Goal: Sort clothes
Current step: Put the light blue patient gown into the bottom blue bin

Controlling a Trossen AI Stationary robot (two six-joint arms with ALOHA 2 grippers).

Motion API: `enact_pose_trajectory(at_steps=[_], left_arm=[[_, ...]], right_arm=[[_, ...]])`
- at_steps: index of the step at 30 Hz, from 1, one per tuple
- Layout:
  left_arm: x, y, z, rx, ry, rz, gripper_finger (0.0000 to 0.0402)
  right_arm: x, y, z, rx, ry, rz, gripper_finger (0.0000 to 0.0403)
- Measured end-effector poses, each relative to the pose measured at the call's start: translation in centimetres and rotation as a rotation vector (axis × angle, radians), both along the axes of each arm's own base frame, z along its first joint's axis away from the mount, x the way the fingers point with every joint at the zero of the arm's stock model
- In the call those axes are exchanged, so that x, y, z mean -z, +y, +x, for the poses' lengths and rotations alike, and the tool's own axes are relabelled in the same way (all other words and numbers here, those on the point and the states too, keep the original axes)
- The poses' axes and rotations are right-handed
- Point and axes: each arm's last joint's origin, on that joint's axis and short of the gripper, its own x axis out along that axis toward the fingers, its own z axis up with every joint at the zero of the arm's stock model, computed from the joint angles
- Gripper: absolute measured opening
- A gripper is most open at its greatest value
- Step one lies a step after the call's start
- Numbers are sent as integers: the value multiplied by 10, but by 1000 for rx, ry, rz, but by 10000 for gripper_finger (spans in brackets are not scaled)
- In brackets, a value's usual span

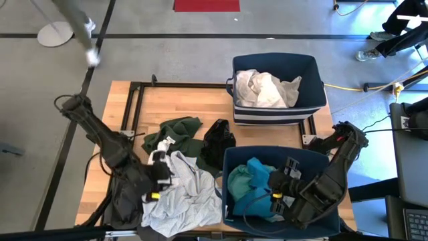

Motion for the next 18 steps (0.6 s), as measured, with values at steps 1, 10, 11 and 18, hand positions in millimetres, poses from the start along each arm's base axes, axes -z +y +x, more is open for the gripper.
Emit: enact_pose_trajectory(at_steps=[1,10,11,18], left_arm=[[5,-4,1,5,23,1,172],[47,-27,16,29,171,59,172],[50,-28,17,37,180,74,172],[72,-27,23,25,276,164,172]], right_arm=[[0,0,0,2,-3,-1,261],[-1,-1,1,8,-25,-20,261],[-1,-1,1,8,-25,-20,261],[-1,-1,1,8,-32,-28,261]])
